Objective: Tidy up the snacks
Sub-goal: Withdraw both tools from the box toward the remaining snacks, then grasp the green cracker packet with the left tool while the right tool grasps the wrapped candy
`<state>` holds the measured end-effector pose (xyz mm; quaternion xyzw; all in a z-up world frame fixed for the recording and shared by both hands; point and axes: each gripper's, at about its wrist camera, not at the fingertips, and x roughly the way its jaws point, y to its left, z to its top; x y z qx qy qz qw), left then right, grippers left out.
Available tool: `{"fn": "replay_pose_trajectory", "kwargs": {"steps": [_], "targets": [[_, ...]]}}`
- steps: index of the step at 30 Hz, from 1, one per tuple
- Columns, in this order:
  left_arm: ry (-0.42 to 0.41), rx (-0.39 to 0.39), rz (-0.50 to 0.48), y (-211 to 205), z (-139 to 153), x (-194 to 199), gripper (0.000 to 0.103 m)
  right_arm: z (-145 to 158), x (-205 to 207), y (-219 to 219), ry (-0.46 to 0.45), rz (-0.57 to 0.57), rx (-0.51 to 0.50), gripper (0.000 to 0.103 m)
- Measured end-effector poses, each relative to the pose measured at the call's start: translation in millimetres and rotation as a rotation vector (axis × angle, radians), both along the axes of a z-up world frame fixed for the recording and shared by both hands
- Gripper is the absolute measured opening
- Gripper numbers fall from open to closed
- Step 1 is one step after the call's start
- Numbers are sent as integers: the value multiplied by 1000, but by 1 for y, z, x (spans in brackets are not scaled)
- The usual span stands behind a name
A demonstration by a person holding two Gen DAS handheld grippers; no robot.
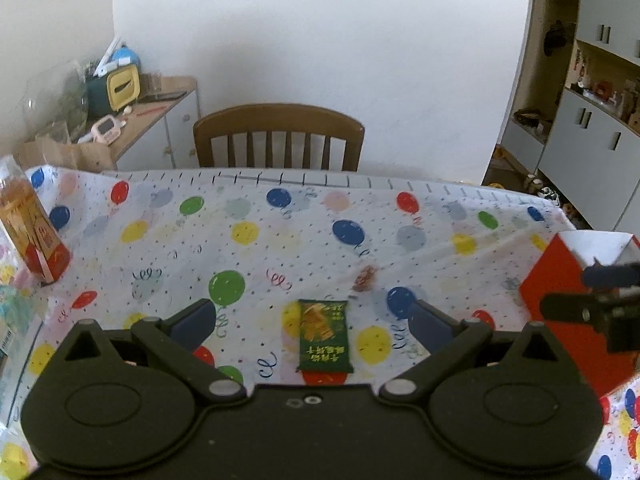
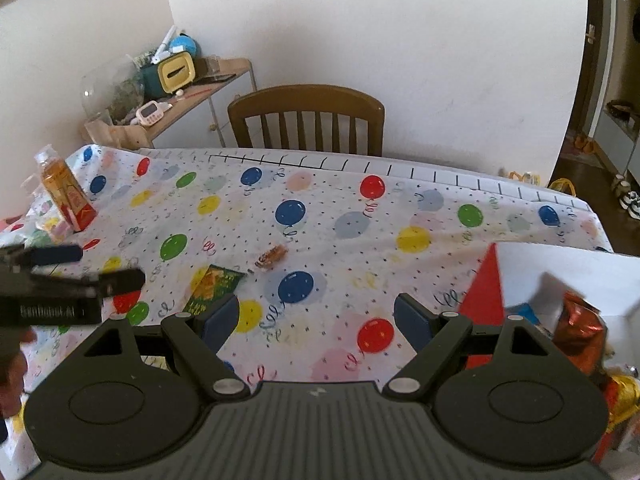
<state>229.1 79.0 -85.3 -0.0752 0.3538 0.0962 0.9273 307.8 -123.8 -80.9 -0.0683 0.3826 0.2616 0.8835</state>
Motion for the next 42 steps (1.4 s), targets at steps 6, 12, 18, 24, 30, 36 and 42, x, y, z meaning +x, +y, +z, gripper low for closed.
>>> {"fn": "replay_pose_trajectory", "kwargs": {"steps": [6, 12, 18, 24, 30, 36, 42], "targets": [[30, -21, -4, 8, -27, 11, 100, -19, 32, 25, 64, -28, 1, 85], [58, -29, -16, 6, -49, 27, 91, -43, 65, 52, 117, -38, -19, 85], [93, -45, -23, 3, -69, 45, 81, -65, 96, 80, 202, -65, -19, 85], [127, -58, -17, 2, -86, 58, 77, -78, 122, 106, 260, -56, -13, 76], [142, -61, -17, 3, -94, 68, 70, -96, 140, 124, 328, -46, -30, 58], [153, -59, -29, -2, -100, 76, 65, -105, 145, 133, 351, -39, -35, 40], [169, -64, -23, -1, -107, 80, 59, -109, 146, 141, 340, -22, -51, 29]]}}
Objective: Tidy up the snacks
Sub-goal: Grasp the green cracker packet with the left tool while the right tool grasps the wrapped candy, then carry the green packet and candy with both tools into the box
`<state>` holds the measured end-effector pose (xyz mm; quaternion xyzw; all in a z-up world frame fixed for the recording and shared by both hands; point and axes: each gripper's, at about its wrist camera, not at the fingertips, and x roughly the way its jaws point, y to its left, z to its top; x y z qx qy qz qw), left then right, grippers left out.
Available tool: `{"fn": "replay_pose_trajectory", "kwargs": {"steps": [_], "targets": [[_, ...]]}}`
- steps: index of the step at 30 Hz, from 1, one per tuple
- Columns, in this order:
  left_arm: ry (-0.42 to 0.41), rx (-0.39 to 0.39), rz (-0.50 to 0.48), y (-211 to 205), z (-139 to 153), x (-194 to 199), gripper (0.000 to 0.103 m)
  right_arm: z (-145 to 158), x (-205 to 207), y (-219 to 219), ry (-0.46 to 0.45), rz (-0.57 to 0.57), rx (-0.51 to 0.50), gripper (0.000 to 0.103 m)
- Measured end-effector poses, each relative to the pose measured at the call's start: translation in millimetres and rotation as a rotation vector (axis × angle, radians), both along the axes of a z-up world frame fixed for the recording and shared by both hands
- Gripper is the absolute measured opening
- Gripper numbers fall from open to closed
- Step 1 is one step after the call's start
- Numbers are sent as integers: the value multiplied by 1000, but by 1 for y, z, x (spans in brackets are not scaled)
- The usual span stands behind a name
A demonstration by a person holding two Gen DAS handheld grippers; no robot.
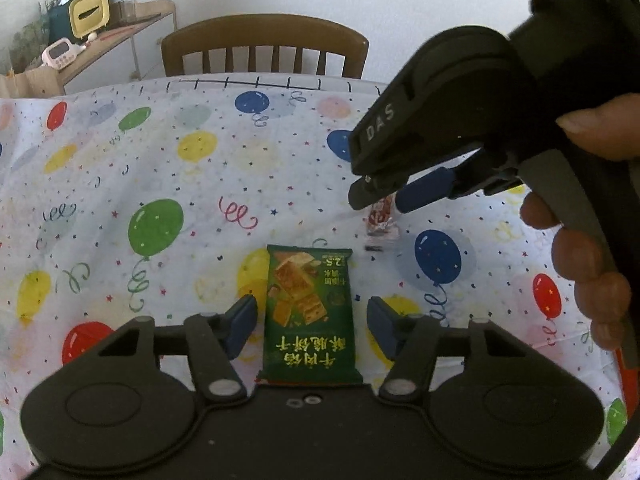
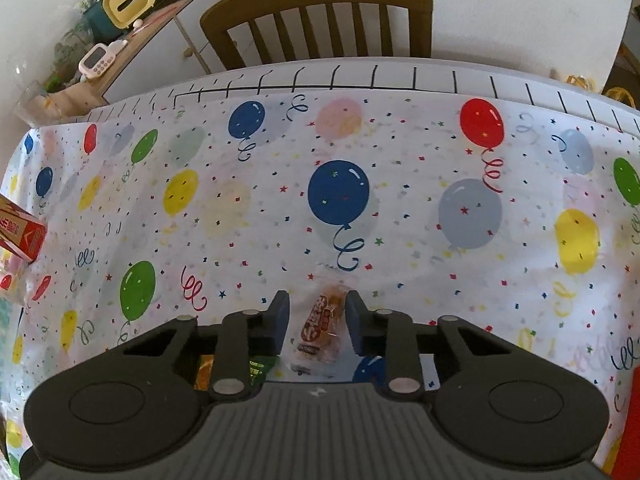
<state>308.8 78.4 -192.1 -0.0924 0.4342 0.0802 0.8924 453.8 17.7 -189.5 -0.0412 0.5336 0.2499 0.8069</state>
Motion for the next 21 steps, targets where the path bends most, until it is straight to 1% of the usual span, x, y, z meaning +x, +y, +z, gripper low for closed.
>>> {"fn": "replay_pose_trajectory", "kwargs": {"steps": [2, 4, 9, 13, 21], "targets": [[-1, 3, 1, 1, 0, 1, 58, -2, -1, 3, -5, 10, -20, 23], [-3, 5, 7, 2, 0, 1, 55, -3, -2, 3, -15, 16, -29, 18], [-3, 26, 7, 1, 0, 3, 43, -3, -4, 0, -24, 14, -32, 15], [-4, 18, 0, 1, 1, 2, 42, 2, -9, -7, -28, 18, -24, 15], [11, -31, 14, 5, 4, -5, 42, 23, -26, -33, -38, 19, 8, 15]]}}
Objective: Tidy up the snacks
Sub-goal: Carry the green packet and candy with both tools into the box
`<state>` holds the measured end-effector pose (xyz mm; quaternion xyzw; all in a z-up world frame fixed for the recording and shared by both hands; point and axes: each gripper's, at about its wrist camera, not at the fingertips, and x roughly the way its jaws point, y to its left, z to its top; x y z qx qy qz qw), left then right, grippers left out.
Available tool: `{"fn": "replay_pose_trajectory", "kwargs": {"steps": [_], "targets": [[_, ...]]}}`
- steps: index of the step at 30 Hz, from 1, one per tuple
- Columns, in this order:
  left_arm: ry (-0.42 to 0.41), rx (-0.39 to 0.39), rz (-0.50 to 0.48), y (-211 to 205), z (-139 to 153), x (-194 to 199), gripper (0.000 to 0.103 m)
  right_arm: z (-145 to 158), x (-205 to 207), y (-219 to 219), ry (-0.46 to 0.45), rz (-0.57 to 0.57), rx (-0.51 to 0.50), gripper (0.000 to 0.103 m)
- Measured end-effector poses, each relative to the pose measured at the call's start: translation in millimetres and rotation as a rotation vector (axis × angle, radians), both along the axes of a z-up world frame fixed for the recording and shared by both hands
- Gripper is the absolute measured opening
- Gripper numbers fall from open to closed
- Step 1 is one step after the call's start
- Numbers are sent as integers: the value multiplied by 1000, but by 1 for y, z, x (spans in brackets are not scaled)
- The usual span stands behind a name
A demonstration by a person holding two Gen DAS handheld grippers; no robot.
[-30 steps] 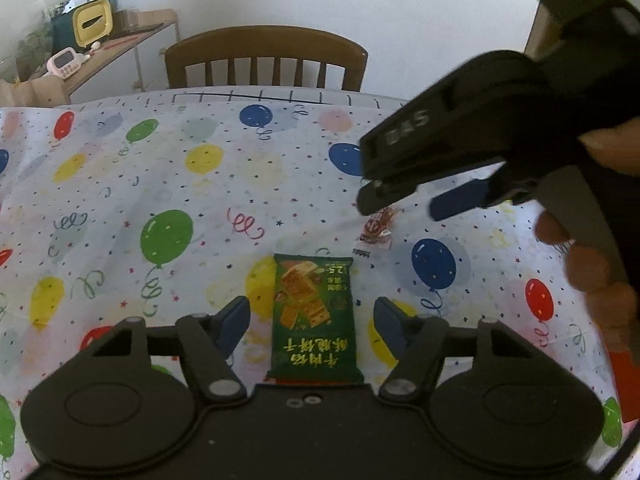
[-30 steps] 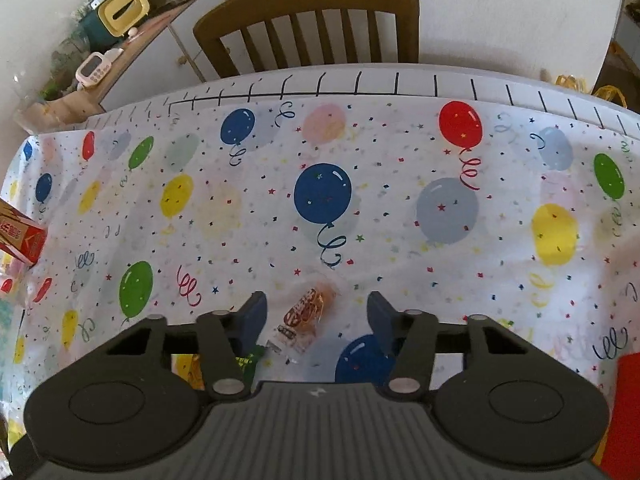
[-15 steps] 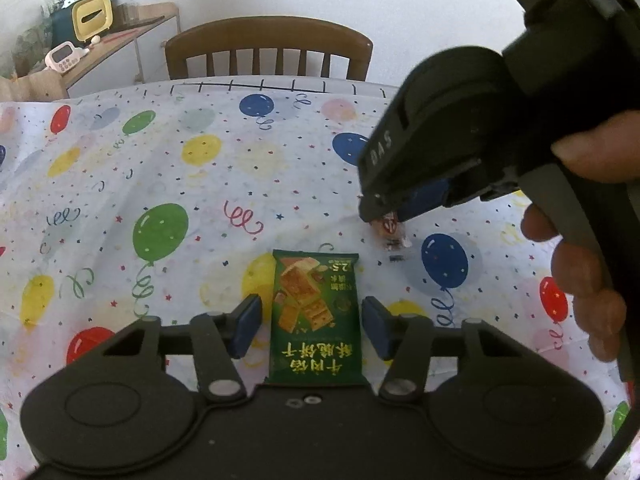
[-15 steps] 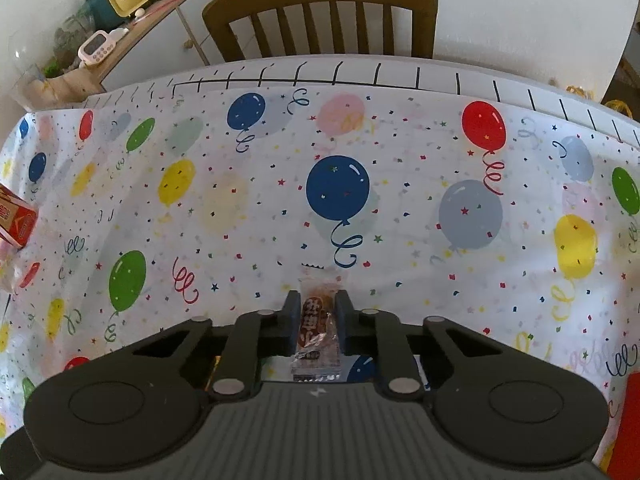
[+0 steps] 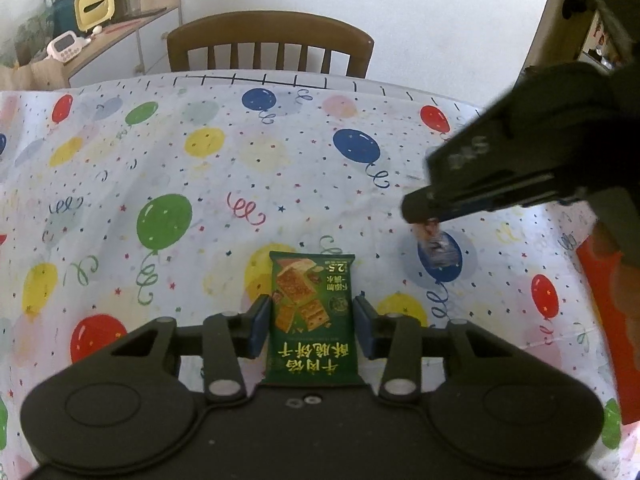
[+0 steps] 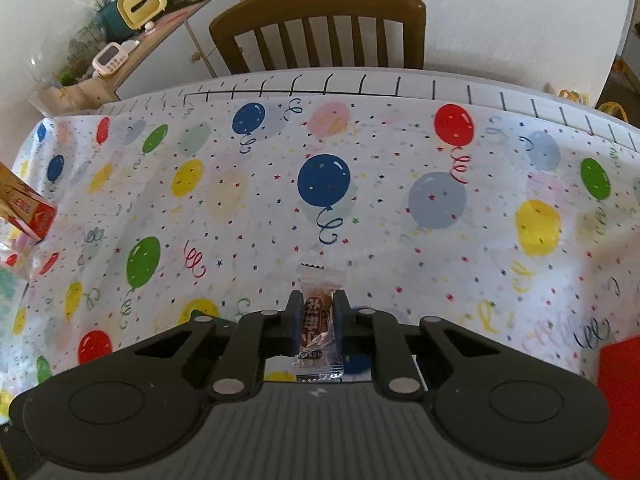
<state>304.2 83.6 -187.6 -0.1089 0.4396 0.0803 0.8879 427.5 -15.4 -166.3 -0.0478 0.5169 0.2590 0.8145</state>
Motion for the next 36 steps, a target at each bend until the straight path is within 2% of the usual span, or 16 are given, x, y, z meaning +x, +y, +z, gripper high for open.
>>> {"fn": "replay_pose_trajectory", "kwargs": {"steps": [18, 27, 36], "targets": [[-30, -69, -36, -14, 36, -40, 42, 54, -73, -87, -35, -36, 61, 15], [-77, -76, -99, -43, 74, -59, 42, 87, -111, -134, -79, -76, 74, 15], [-144, -69, -188, -88, 116, -67, 42, 120, -131, -186, -135, -108, 88, 15]]}}
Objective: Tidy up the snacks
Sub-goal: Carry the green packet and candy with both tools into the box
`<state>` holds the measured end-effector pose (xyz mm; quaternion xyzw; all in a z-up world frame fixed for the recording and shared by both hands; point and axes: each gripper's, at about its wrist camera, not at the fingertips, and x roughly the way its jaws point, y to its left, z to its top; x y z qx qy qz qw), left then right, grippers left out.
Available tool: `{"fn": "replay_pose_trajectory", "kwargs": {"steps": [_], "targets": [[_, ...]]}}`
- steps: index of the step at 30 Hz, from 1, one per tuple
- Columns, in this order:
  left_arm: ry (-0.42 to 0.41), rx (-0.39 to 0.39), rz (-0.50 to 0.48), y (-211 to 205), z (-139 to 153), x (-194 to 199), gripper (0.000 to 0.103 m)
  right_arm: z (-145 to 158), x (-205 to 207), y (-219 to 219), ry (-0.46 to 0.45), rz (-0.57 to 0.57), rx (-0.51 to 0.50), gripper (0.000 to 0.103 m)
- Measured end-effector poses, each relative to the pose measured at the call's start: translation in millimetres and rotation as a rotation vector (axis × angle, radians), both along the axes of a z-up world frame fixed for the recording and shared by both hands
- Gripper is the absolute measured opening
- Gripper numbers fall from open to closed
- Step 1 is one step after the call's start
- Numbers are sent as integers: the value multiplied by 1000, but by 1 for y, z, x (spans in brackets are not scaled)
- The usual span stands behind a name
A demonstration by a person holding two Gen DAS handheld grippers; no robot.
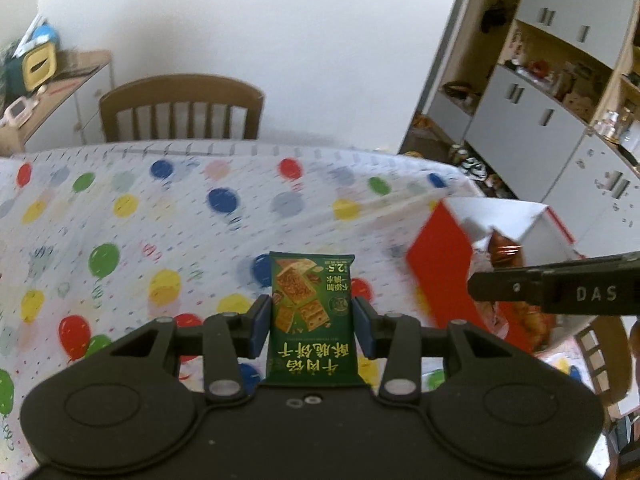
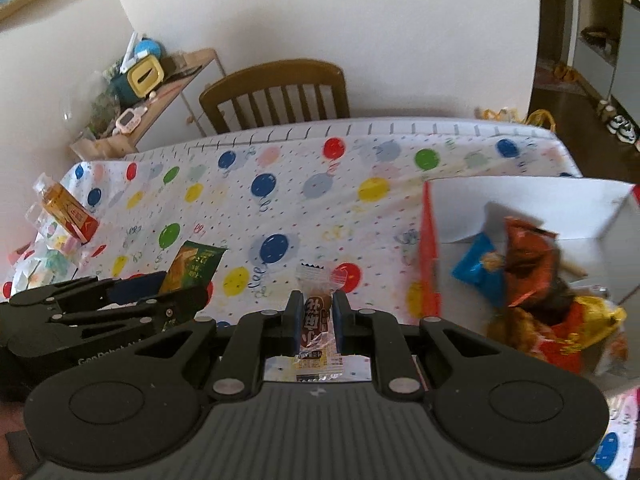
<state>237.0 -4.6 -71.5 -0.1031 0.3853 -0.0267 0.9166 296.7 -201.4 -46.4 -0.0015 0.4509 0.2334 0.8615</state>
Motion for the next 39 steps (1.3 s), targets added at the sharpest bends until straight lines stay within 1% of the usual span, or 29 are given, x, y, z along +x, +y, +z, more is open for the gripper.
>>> {"fn": "replay_pose_trajectory", "kwargs": {"steps": [5, 8, 12, 19, 26, 29, 33, 39], "targets": [[-33, 9, -29, -30, 19, 2, 42, 13, -1, -33, -26, -8, 6, 15], [-38, 11, -42, -50, 25, 5, 42, 17, 2, -56, -34, -22, 11, 15], [-44, 24, -64, -79, 32, 8, 42, 19, 8, -87, -40, -42, 16, 15], [-47, 38, -99, -134, 37, 21, 42, 14, 21, -139, -40, -78, 25, 15], [-33, 60, -134, -187, 32, 39, 42, 2, 43, -195, -28, -122, 17, 15], [-20, 68, -145, -209, 27, 50, 42, -9, 54, -215, -13, -141, 14, 15], [9, 94, -148, -232, 13, 65, 42, -27, 68, -234, 17, -156, 1, 15], [61, 137, -147, -257, -10, 82, 42, -51, 78, -248, 55, -138, -8, 15]]}}
